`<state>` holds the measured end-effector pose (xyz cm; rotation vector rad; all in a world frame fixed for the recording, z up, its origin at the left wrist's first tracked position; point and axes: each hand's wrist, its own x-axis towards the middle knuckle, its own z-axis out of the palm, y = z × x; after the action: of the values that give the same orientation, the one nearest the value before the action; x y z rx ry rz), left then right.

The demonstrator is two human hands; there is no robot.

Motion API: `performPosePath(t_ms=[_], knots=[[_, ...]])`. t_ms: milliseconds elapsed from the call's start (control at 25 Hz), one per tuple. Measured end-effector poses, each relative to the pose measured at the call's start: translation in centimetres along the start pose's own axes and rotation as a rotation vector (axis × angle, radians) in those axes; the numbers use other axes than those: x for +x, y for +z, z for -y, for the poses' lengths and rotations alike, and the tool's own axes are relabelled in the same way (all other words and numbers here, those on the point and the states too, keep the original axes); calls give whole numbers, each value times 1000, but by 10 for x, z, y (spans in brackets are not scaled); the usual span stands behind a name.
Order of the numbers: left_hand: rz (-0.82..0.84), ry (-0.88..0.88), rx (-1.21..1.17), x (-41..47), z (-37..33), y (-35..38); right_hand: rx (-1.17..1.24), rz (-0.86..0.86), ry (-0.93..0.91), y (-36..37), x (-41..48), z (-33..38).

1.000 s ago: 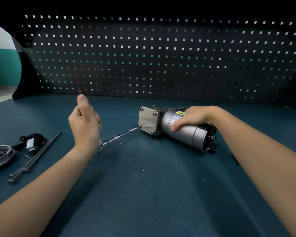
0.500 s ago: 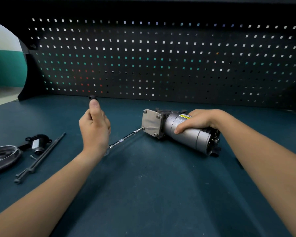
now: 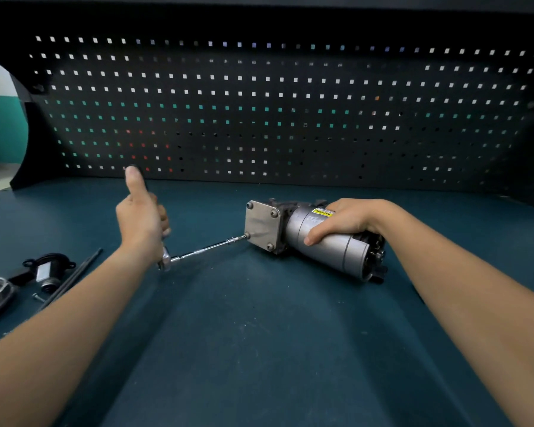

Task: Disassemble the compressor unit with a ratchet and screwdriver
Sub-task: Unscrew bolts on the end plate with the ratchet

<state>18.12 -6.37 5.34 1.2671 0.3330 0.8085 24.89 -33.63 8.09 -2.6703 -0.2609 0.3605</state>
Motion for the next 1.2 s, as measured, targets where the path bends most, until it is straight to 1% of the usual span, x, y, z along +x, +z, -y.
performPosePath(t_ms=[40, 80, 120, 200, 280, 320, 360, 440, 520, 600, 680, 720, 760, 800, 840, 880, 920, 960, 1040, 1120, 1160, 1200], knots=[[1, 15, 4, 0, 1, 0, -7, 1, -6, 0, 1, 0], [19, 67, 16, -4, 2, 2, -11, -1, -14, 0, 2, -1], [50, 162, 45, -10, 2, 3, -7, -2, -18, 0, 3, -1], [188, 469, 190, -30, 2, 7, 9, 9, -11, -1, 3, 0], [383, 802, 398, -54, 8, 6, 1, 17, -14, -1, 4, -1], [424, 901, 448, -58, 15, 4, -3, 15, -9, -1, 4, -1], [415, 891, 438, -57, 18, 3, -5, 10, -1, -1, 3, -1], [297, 713, 321, -42, 16, 5, -10, -1, 2, 0, 4, 0], [183, 596, 240, -27, 12, 7, -2, -5, 9, -1, 4, 0], [104, 593, 230, -19, 8, 12, -5, 7, 12, -1, 5, -1], [86, 617, 256, -16, 6, 18, -4, 8, 23, -1, 5, -2], [66, 576, 254, -13, 8, 18, -6, 0, 25, -1, 5, -2], [11, 453, 222, -6, 10, 17, -6, -12, 29, -1, 6, -2], [-89, 231, 158, 1, 15, 15, -9, -22, 34, -2, 6, -1], [-171, -33, 56, 5, 20, 11, -25, -29, 36, -1, 6, 0], [-185, -233, -53, 8, 25, 6, -53, -32, 29, 1, 6, -1], [-181, -288, -97, 12, 27, 7, -66, -39, 29, 1, 7, -1], [-173, -266, -89, 17, 28, 8, -57, -42, 36, 1, 7, -2], [-164, -166, -49, 11, 20, 10, -45, -28, 35, 0, 7, -1], [-98, -43, -34, 3, 15, 16, -33, -18, 40, -2, 6, 0], [-52, 58, -14, -5, 12, 18, -33, -15, 44, -3, 6, 0], [38, 227, 48, -13, 11, 18, -36, -7, 47, -3, 6, 0]])
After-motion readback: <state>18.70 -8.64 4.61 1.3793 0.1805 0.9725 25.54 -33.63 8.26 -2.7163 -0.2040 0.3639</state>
